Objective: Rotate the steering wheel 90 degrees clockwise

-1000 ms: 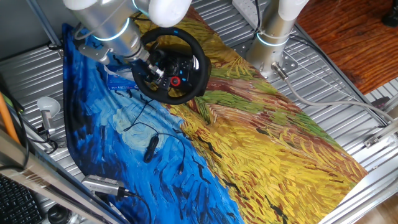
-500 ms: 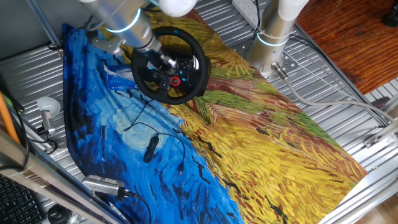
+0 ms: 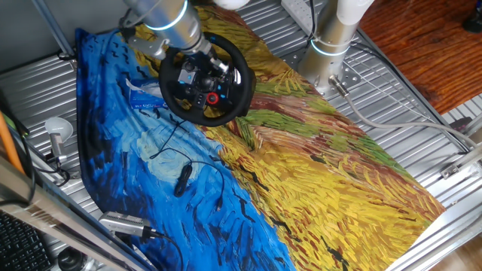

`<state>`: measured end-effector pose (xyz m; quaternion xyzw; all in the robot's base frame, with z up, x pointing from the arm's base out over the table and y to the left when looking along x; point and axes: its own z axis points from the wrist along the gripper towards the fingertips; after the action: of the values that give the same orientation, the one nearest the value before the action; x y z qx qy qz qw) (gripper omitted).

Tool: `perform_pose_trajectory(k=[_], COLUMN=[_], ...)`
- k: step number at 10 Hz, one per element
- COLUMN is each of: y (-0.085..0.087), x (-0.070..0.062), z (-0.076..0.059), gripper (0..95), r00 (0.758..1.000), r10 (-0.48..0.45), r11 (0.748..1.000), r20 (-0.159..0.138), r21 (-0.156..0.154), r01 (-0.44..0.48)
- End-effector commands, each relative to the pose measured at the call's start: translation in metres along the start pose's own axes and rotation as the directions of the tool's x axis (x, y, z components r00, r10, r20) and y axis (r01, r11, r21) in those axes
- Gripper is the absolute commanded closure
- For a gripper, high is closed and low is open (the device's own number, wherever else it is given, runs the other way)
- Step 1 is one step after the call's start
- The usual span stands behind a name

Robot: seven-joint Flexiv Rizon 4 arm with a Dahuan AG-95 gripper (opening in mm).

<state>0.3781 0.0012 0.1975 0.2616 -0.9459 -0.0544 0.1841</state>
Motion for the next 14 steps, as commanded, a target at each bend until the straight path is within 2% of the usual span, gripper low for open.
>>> perform_pose_trajectory(k=[1,5,14], y=[0.0052,0.0128,0.0130], x=[0.0010,0.0036,0.0031], z=[0.0022,0.0070,0.0077], gripper=[95.0,95.0,95.0], r00=[1.000,1.000,0.999], r10=[0.009,0.014,0.033], r11=[1.000,1.000,0.999], r20=[0.004,0.006,0.000], r21=[-0.001,-0.008,-0.015], r01=[-0.009,-0.014,-0.033])
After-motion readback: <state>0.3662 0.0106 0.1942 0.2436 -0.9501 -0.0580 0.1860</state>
